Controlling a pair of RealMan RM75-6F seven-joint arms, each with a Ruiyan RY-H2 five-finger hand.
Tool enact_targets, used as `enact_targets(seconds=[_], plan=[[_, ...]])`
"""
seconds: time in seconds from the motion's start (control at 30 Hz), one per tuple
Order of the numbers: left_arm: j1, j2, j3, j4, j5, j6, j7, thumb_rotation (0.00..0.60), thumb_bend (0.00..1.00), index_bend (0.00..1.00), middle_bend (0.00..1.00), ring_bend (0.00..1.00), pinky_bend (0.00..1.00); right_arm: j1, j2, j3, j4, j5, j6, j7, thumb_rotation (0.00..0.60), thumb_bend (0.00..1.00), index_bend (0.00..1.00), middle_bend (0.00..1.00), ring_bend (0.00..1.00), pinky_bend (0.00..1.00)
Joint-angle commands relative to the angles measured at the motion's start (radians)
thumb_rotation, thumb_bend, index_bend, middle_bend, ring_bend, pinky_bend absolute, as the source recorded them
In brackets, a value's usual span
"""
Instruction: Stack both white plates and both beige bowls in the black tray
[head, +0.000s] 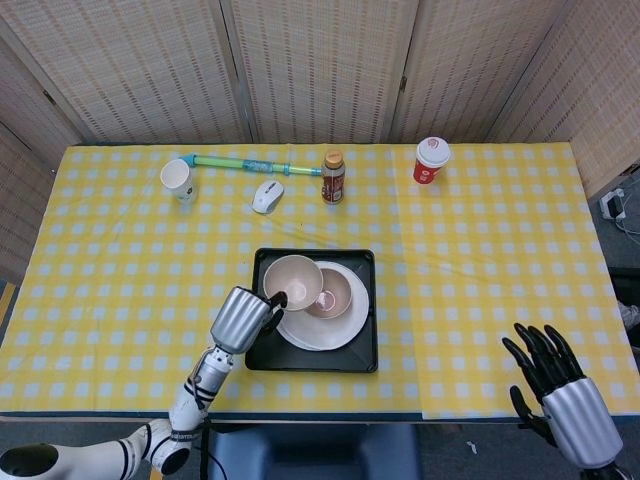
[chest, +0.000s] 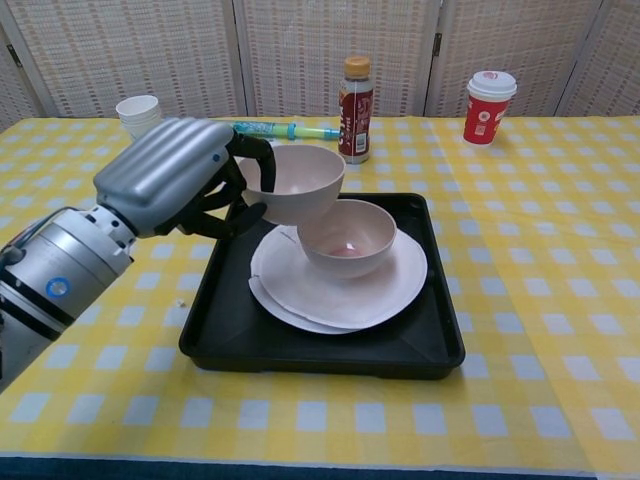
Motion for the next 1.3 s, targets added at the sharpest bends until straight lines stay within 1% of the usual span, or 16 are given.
enact_targets(seconds=[0.03,0.37,0.63,0.93,1.17,1.2,1.27,1.3], plan=[[-0.016,-0.026,-0.014,0.032,-0.009,-0.004,-0.023,0.6,0.47,0.56,1.0,1.0,1.0,0.0,0.004,0.005,-0.003,0.01,-0.003,0.005,0.6,0.56,0.03,0.0,0.0,0.0],[-0.067,-0.112,-0.021,0.127,-0.024,-0.053,-0.063,0.6,0.47,0.56,1.0,1.0,1.0,-0.011,0.011,0.016,-0.001,0.032,0.008,0.022,0.6,0.56,0.03,0.0,0.0,0.0],[-0.103,-0.177,-0.027,0.224,-0.043,-0.092,-0.098,0.6,0.47,0.56,1.0,1.0,1.0,-0.028,0.02,0.022,0.009,0.049,0.033,0.047,0.6,0.56,0.03,0.0,0.0,0.0],[-0.123,-0.23,-0.025,0.326,-0.057,-0.105,-0.149,0.6,0.46,0.56,1.0,1.0,1.0,-0.041,0.025,0.027,0.009,0.063,0.042,0.055,0.6,0.56,0.03,0.0,0.0,0.0],[-0.12,-0.241,-0.009,0.351,-0.049,-0.083,-0.155,0.6,0.47,0.55,1.0,1.0,1.0,-0.044,0.025,0.029,0.009,0.062,0.042,0.055,0.6,0.56,0.03,0.0,0.0,0.0],[-0.118,-0.239,-0.005,0.348,-0.046,-0.081,-0.153,0.6,0.48,0.55,1.0,1.0,1.0,-0.045,0.025,0.03,0.009,0.061,0.042,0.055,0.6,0.56,0.03,0.0,0.0,0.0],[-0.113,-0.229,0.006,0.336,-0.046,-0.087,-0.148,0.6,0.48,0.49,1.0,1.0,1.0,-0.045,0.025,0.03,0.009,0.059,0.042,0.054,0.6,0.56,0.03,0.0,0.0,0.0],[-0.11,-0.223,0.009,0.324,-0.05,-0.095,-0.144,0.6,0.47,0.41,1.0,1.0,1.0,-0.046,0.025,0.03,0.009,0.057,0.042,0.054,0.6,0.56,0.03,0.0,0.0,0.0]])
